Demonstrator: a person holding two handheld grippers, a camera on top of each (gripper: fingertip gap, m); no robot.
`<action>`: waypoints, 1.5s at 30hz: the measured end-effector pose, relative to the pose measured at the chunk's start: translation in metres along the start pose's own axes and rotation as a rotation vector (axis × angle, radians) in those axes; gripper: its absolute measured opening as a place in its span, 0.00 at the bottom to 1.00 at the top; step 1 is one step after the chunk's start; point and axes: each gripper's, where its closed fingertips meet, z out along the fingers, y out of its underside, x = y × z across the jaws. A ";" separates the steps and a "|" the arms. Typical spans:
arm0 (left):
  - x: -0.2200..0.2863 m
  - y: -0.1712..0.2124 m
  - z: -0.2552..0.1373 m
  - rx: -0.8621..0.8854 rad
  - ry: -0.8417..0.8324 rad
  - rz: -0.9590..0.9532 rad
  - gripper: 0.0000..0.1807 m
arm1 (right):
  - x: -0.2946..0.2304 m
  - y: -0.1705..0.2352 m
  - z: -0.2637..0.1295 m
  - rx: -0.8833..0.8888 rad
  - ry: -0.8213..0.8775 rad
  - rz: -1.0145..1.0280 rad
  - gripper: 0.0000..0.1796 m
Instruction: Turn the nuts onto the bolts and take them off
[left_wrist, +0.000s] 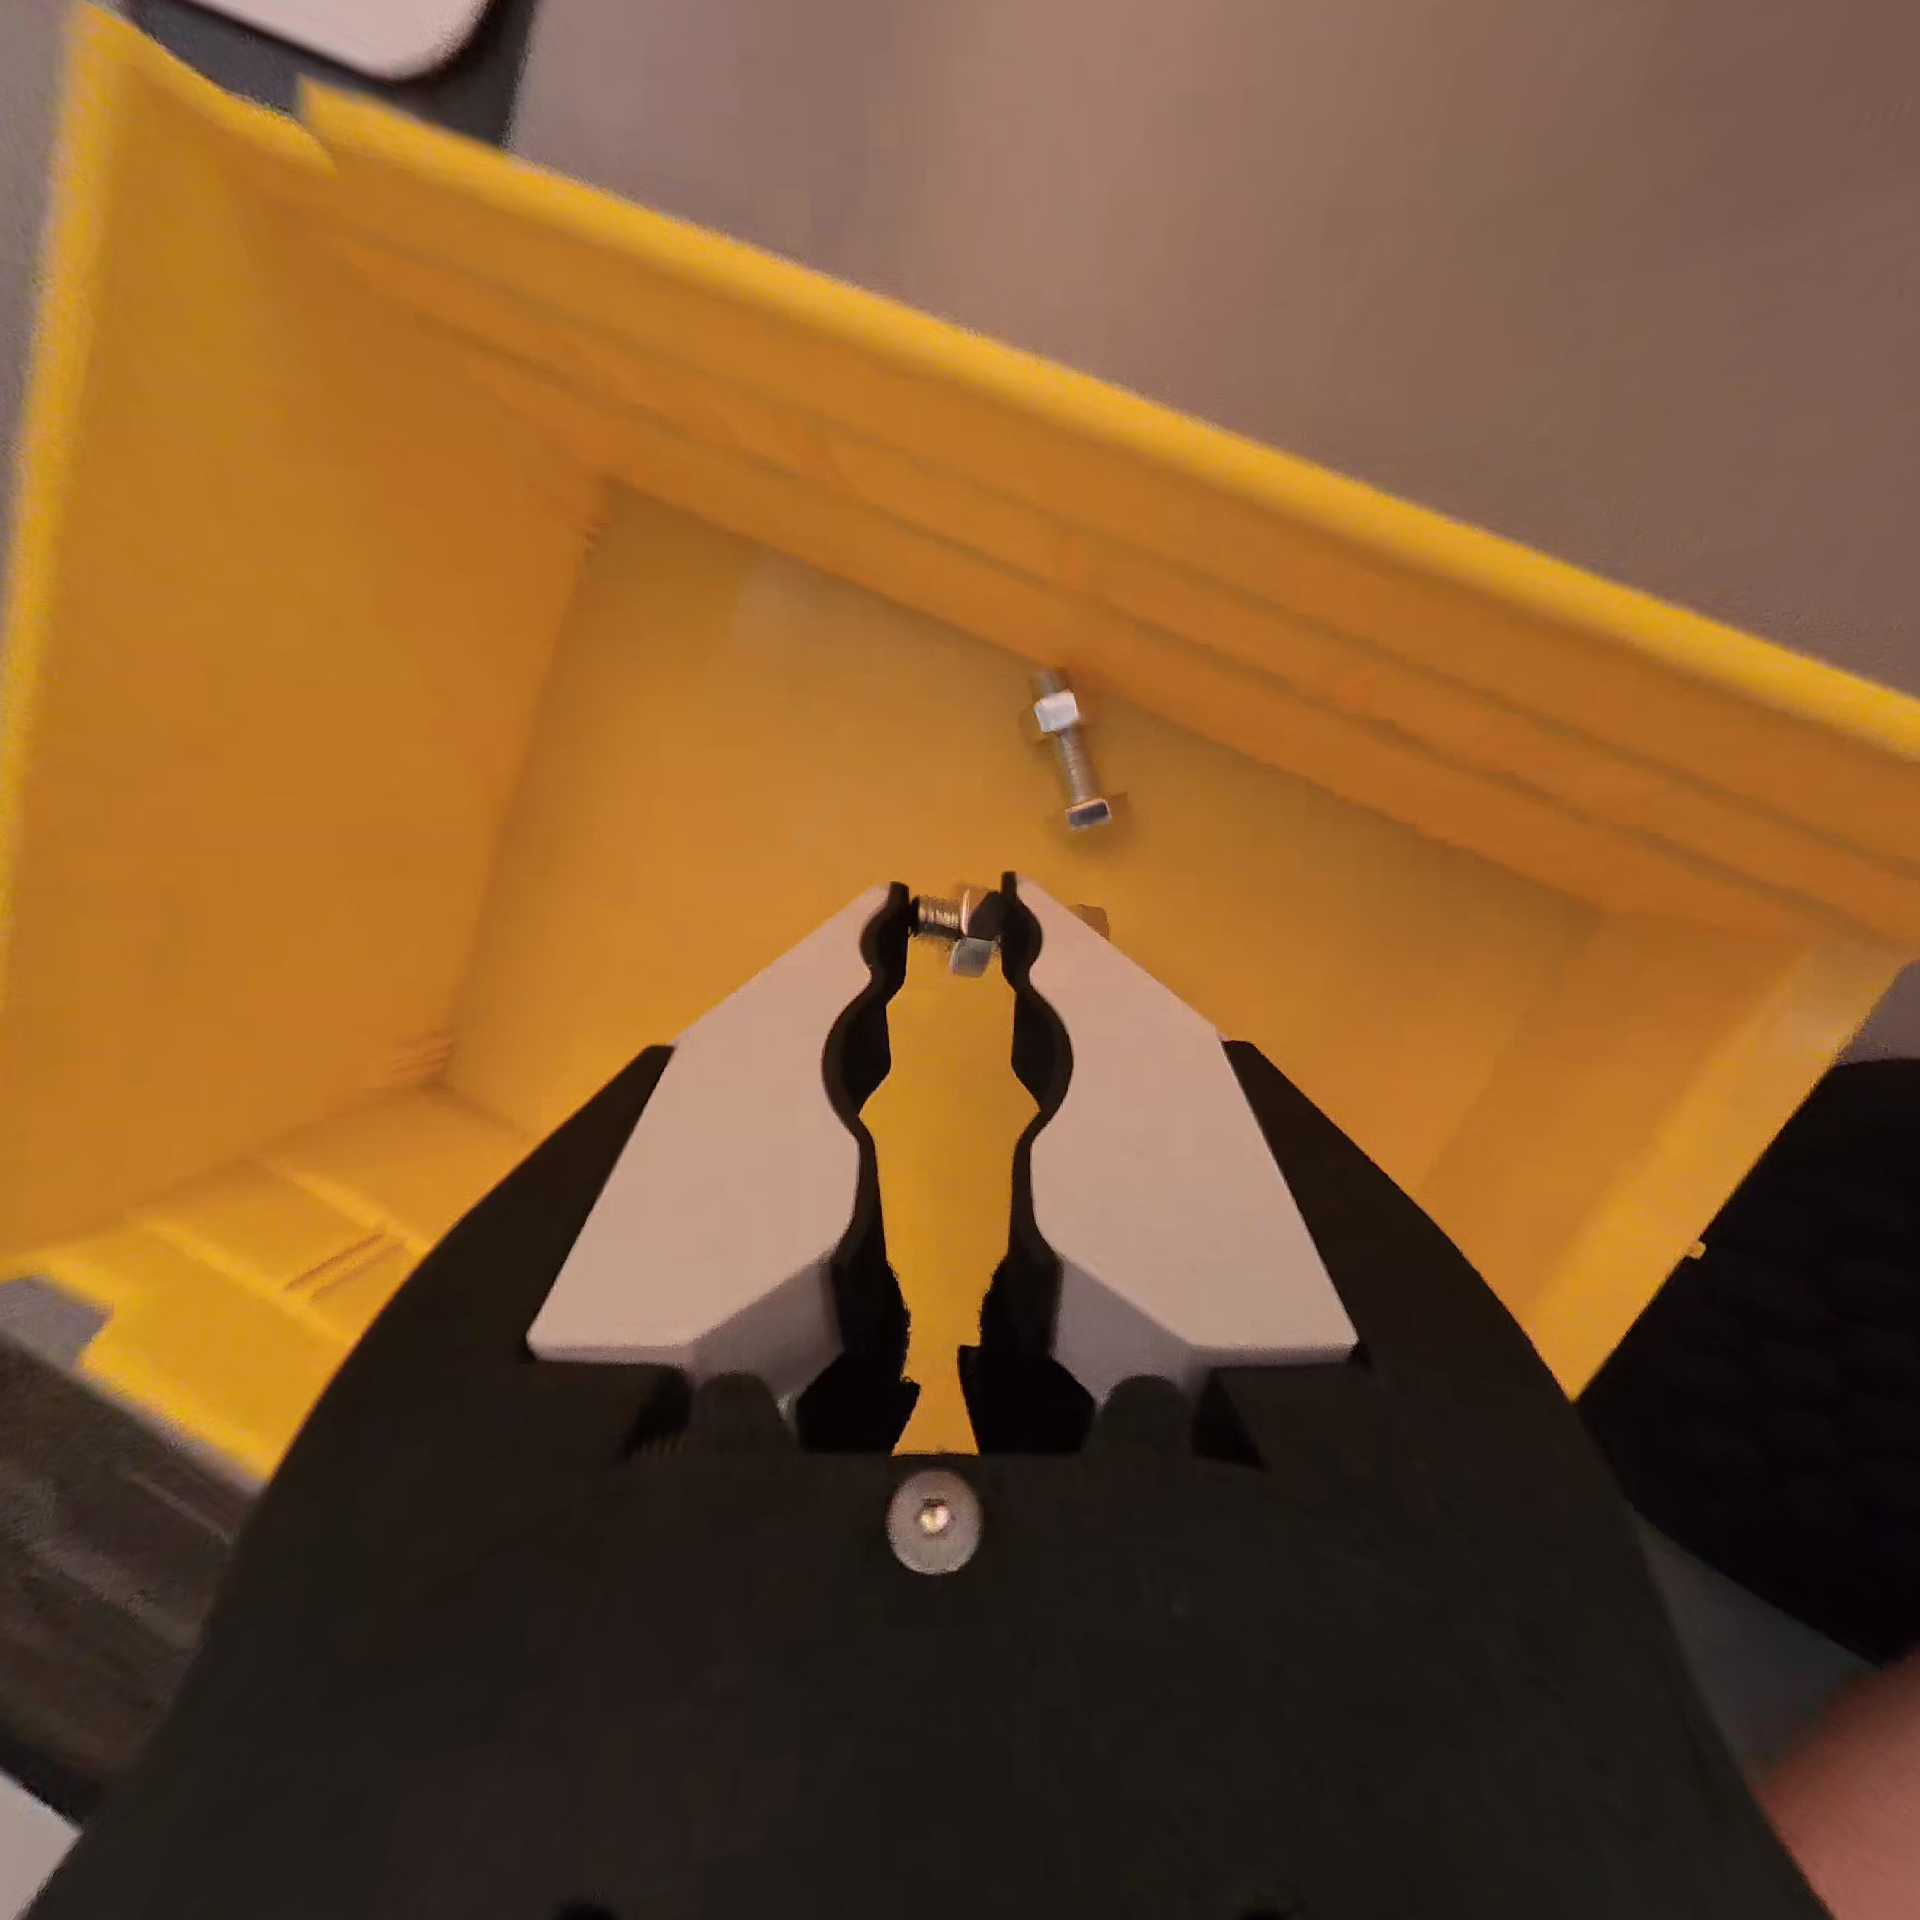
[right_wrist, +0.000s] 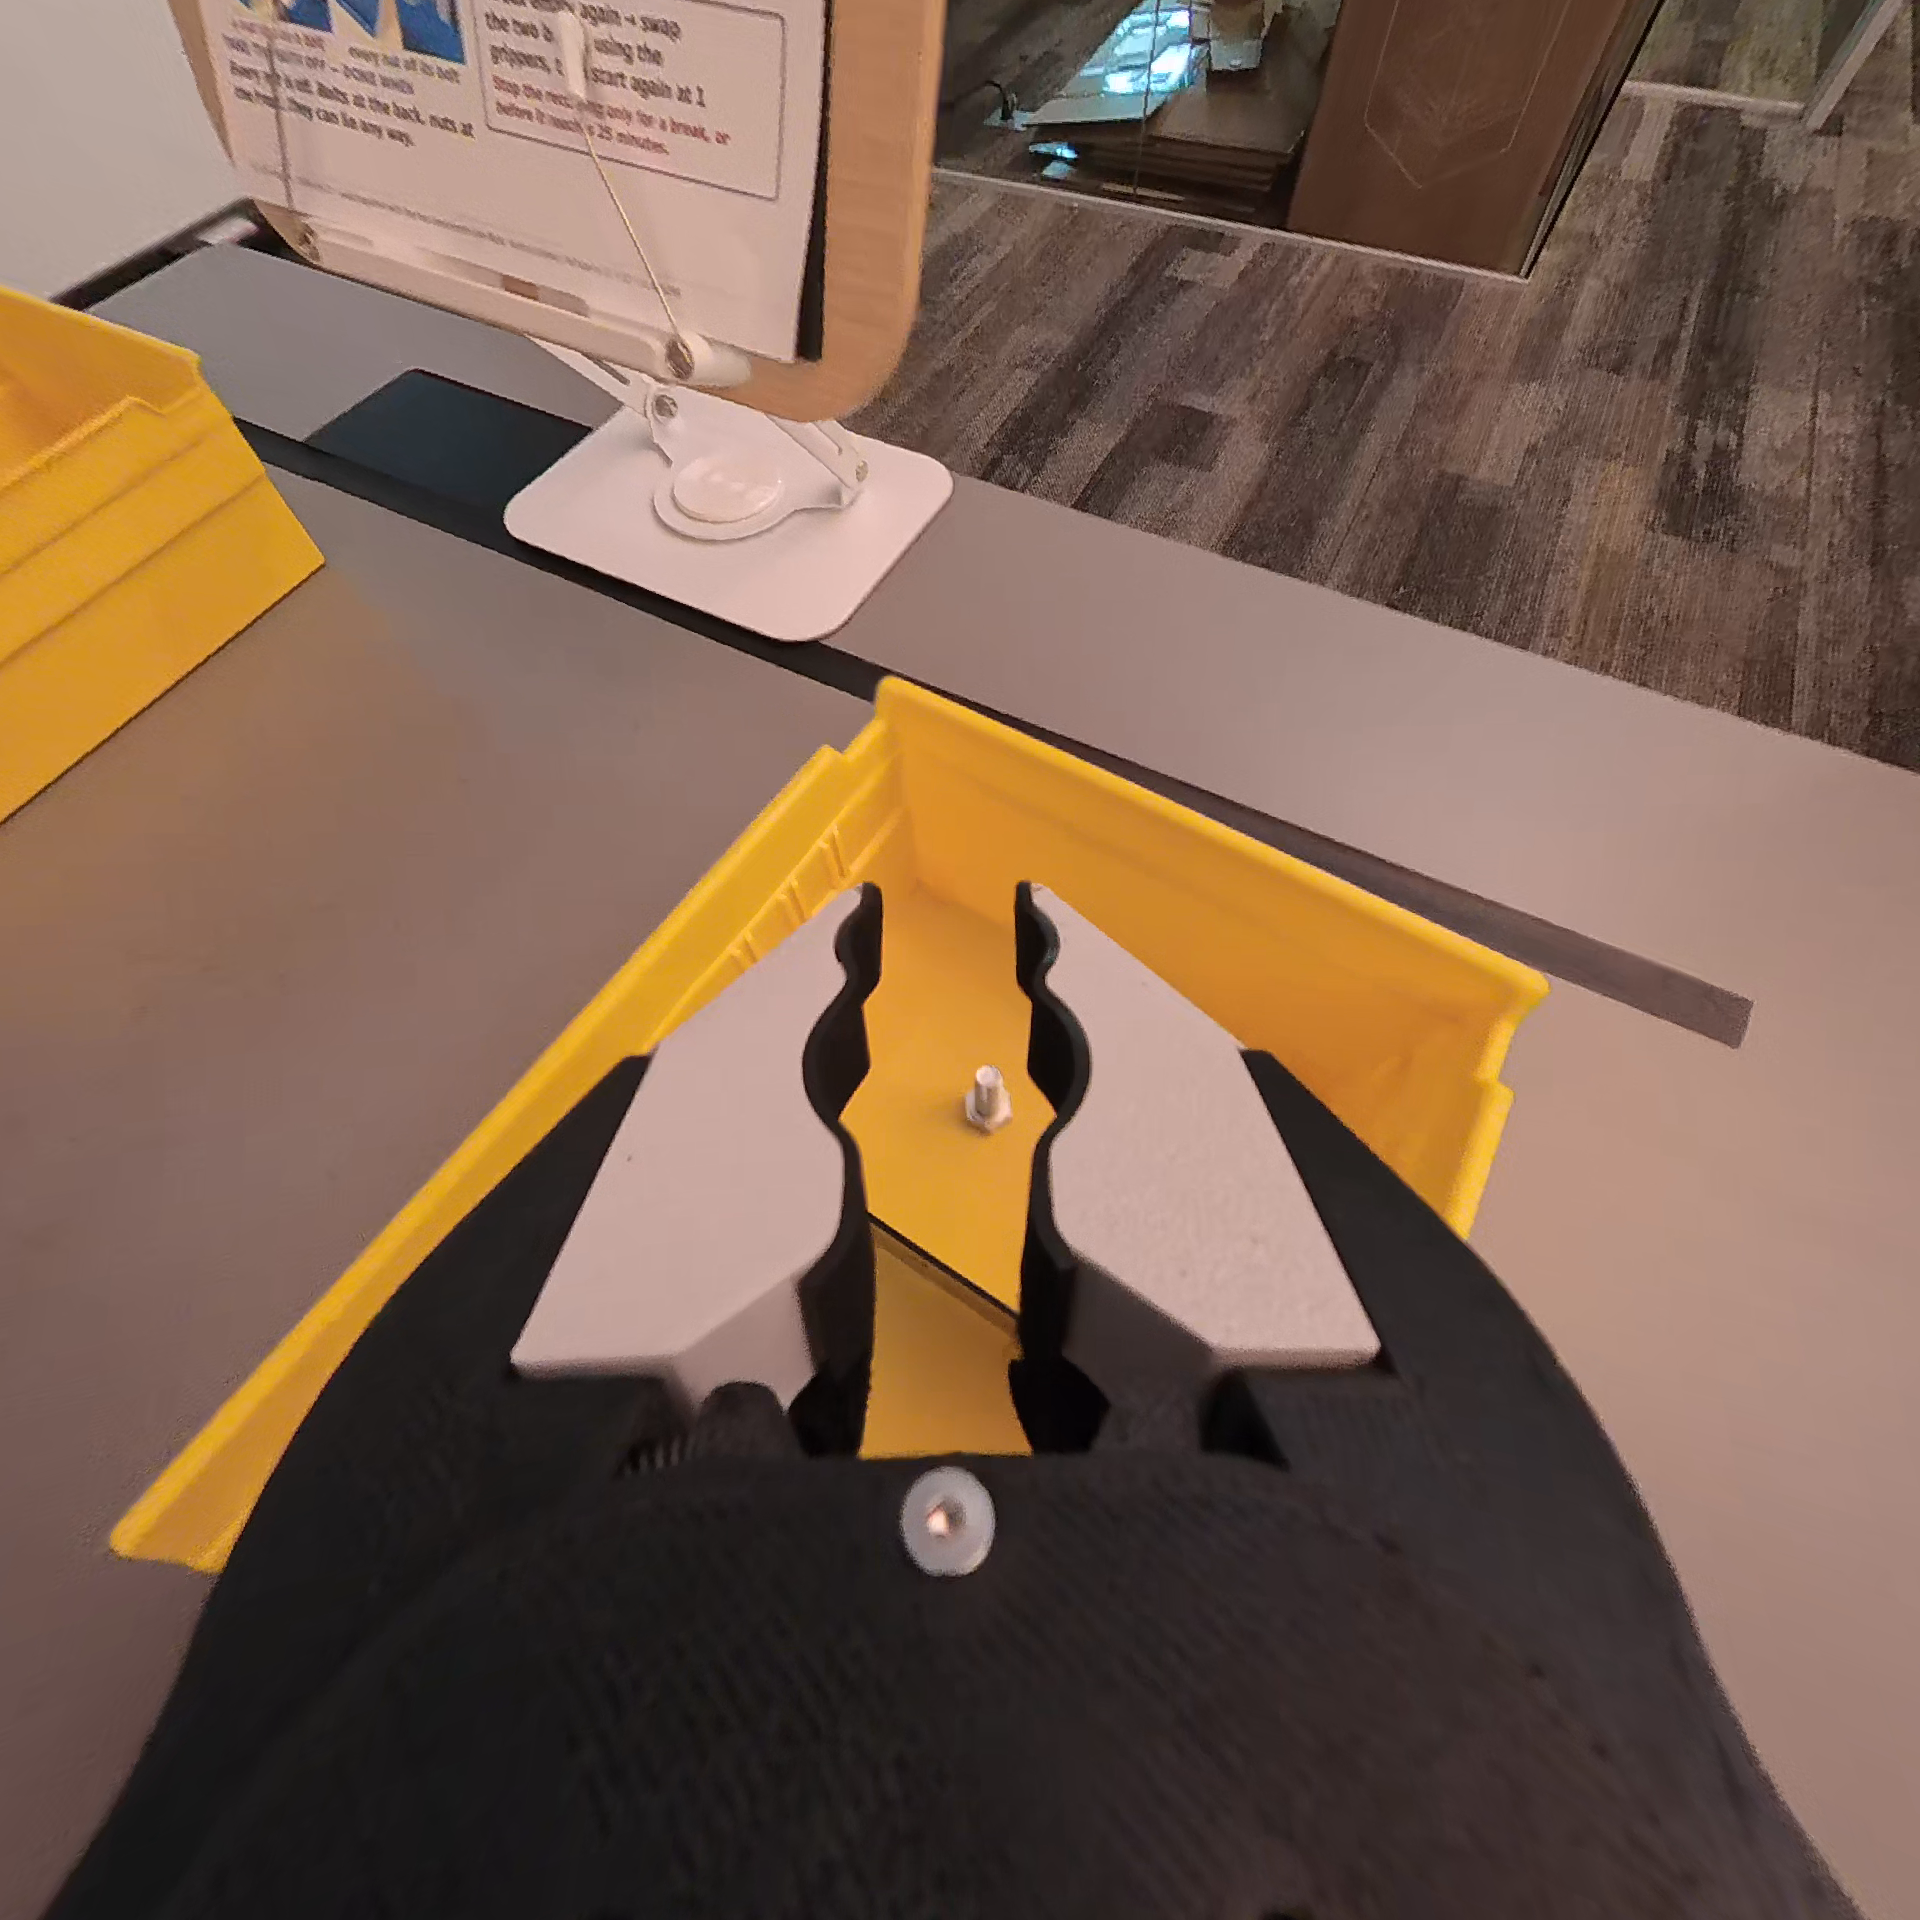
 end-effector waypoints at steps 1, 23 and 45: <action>-0.002 -0.006 -0.008 0.027 -0.027 0.011 0.09 | -0.005 -0.006 0.000 0.018 -0.010 -0.007 0.14; 0.187 -0.204 -0.177 0.903 0.027 0.639 0.09 | -0.362 -0.077 -0.037 0.219 -1.459 0.244 0.15; 0.180 -0.215 -0.184 0.965 0.094 0.480 0.30 | -0.366 -0.073 -0.038 0.152 -1.539 0.312 0.09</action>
